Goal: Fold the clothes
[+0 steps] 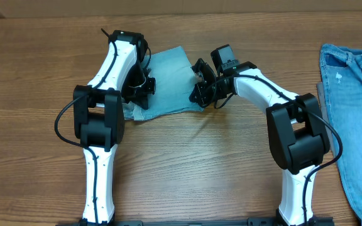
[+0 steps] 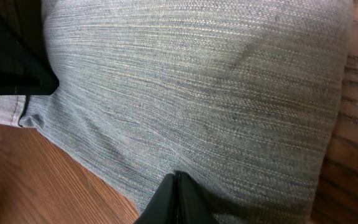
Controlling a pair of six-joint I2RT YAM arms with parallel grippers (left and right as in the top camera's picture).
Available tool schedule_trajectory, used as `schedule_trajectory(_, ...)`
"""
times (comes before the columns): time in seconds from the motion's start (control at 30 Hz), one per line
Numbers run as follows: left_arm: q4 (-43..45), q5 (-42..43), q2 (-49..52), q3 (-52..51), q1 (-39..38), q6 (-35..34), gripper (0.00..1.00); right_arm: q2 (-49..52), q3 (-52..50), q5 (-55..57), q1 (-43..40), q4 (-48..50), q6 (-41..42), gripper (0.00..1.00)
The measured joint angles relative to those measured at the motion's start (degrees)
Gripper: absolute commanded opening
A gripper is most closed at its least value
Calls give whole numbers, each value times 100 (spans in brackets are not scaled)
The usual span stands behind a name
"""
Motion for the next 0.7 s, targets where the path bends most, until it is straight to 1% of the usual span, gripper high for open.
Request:
schedule_trajectory(0.07, 146, 2, -70, -127, 0, -140, 11, 17, 0, -22, -2, 11, -2, 4)
schedule_trajectory(0.17, 407, -50, -225, -411, -7, -372, 4, 22, 0, -15, 0, 9, -2, 4)
schedule_trajectory(0.27, 483, -247, -297, -509, -57, -433, 4, 22, 0, -15, -2, 4, 0, 4)
schedule_trajectory(0.37, 240, -505, -269, -369, -74, -457, 4, 26, 0, -22, 0, -7, -2, 4)
schedule_trajectory(0.43, -129, -846, -208, -160, -66, -625, 4, 31, -2, 0, -2, -42, 0, 4)
schedule_trajectory(0.47, -472, -1224, -155, 105, -17, -667, 4, 31, -4, 72, -2, -55, -4, 4)
schedule_trajectory(0.6, -643, -1860, -140, 221, 608, -750, 4, 129, -55, 409, -122, -83, 0, 4)
schedule_trajectory(0.7, -640, -1926, -133, 249, 894, -769, 4, 127, -55, 437, -162, -79, -2, 4)
